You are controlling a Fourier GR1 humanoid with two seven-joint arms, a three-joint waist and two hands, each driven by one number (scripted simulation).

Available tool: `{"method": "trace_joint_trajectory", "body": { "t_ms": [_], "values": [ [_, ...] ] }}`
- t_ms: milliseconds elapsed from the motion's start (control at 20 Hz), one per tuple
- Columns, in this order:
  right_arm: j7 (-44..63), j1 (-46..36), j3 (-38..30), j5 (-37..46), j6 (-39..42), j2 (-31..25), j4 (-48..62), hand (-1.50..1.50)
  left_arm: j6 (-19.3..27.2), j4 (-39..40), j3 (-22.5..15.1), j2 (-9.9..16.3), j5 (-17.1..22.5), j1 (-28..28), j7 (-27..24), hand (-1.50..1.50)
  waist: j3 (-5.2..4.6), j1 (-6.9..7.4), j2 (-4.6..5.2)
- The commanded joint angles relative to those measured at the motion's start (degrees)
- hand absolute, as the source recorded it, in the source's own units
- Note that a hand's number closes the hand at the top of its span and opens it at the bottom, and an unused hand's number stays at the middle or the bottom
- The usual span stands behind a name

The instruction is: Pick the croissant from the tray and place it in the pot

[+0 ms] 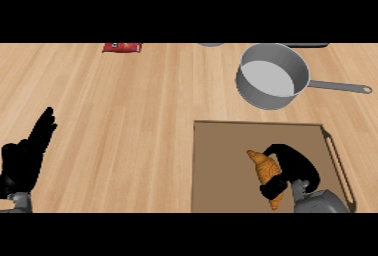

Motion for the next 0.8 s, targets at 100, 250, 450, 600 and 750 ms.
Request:
{"method": "trace_joint_trajectory", "body": {
  "t_ms": [100, 250, 450, 600, 750],
  "values": [
    [2.88, 0.08, -0.93, 0.42, 3.81, 2.50, -1.66, 1.50, -0.49, -0.11, 0.74, -1.72, -1.19, 0.61, 0.19, 0.00, 0.59, 0.06, 0.48],
    [-6.48, -4.11, 5.16, 3.38, 3.93, 1.83, 0.70, 1.50, 0.50, -0.57, -1.02, -2.25, -2.74, 0.27, -0.75, 0.00, 0.62, 0.67, 0.60],
    [-21.34, -11.00, 12.81, 5.28, 8.95, -2.39, -1.63, 1.50, -1.42, -0.37, -0.91, -1.02, -1.78, -0.15, 0.10, 0.00, 0.73, 2.63, 0.72],
    [-28.71, -13.85, 13.71, 9.70, 5.15, -4.23, 3.12, 1.50, -0.95, -2.99, -0.79, -0.85, -2.35, 1.13, 1.01, 0.00, 0.70, 1.65, 0.62],
    [-28.29, -14.60, 15.51, 16.00, -0.18, -3.42, 1.77, 1.50, -3.10, -2.42, 1.38, 0.27, 0.35, 0.39, 2.72, 0.00, 0.64, 0.55, 0.46]
  ]
}}
